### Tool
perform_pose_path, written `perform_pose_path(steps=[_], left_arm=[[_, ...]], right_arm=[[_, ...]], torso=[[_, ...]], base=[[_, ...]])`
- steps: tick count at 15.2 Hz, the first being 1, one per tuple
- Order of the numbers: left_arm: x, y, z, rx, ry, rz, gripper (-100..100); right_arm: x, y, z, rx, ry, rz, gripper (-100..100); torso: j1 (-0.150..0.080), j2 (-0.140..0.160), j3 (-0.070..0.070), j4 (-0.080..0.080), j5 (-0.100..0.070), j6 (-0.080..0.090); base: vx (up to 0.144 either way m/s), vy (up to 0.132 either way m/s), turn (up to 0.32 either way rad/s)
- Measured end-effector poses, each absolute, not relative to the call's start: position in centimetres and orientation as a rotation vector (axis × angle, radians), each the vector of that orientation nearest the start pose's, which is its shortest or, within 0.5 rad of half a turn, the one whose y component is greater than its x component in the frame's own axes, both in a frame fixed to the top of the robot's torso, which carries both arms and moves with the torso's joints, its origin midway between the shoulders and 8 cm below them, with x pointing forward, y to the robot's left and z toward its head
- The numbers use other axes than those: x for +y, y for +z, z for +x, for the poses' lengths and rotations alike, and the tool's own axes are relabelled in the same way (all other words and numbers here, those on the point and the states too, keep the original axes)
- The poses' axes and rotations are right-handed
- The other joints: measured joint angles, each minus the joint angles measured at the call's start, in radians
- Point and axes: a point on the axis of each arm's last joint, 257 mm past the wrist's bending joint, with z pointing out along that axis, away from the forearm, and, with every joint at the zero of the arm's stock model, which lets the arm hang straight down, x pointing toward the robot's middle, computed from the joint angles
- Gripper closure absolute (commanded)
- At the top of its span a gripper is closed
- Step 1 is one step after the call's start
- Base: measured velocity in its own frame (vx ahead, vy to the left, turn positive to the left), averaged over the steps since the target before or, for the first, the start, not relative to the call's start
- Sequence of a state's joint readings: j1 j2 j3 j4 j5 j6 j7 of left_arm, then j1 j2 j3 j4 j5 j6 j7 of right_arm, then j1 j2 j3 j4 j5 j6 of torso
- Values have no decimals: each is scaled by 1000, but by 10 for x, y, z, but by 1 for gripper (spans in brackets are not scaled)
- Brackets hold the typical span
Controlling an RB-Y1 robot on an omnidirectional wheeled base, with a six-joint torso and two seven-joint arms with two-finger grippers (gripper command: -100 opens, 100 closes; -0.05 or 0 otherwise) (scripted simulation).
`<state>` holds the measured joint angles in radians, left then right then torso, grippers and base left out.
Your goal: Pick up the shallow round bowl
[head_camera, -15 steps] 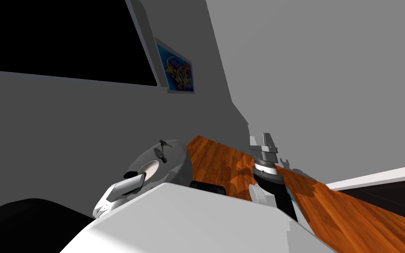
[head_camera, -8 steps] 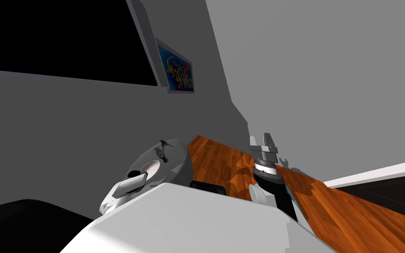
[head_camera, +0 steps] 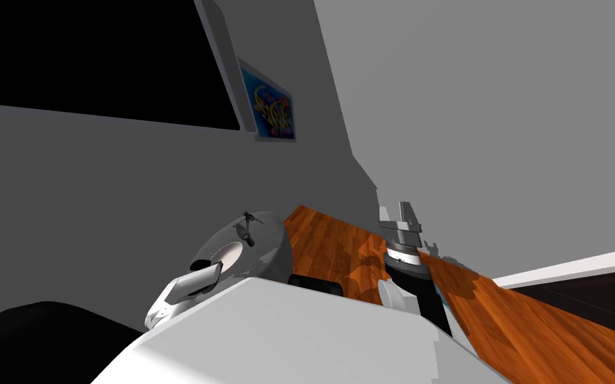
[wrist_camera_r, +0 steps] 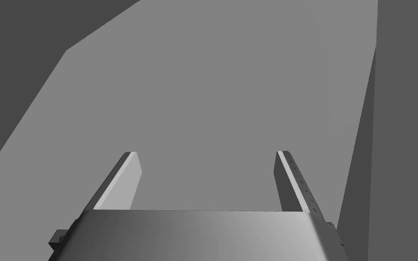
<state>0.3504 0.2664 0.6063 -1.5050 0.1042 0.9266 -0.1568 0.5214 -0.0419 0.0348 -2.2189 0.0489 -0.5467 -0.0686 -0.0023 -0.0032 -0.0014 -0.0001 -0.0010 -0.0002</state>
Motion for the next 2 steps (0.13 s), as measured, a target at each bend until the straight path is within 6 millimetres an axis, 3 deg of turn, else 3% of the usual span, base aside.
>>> perform_pose_path(steps=[2], left_arm=[[608,-461,146,1389,162,-2198,100]], right_arm=[[-261,-2,349,686,1359,656,0]], torso=[[0,0,0,0,0,0]], base=[[22,-24,13]])
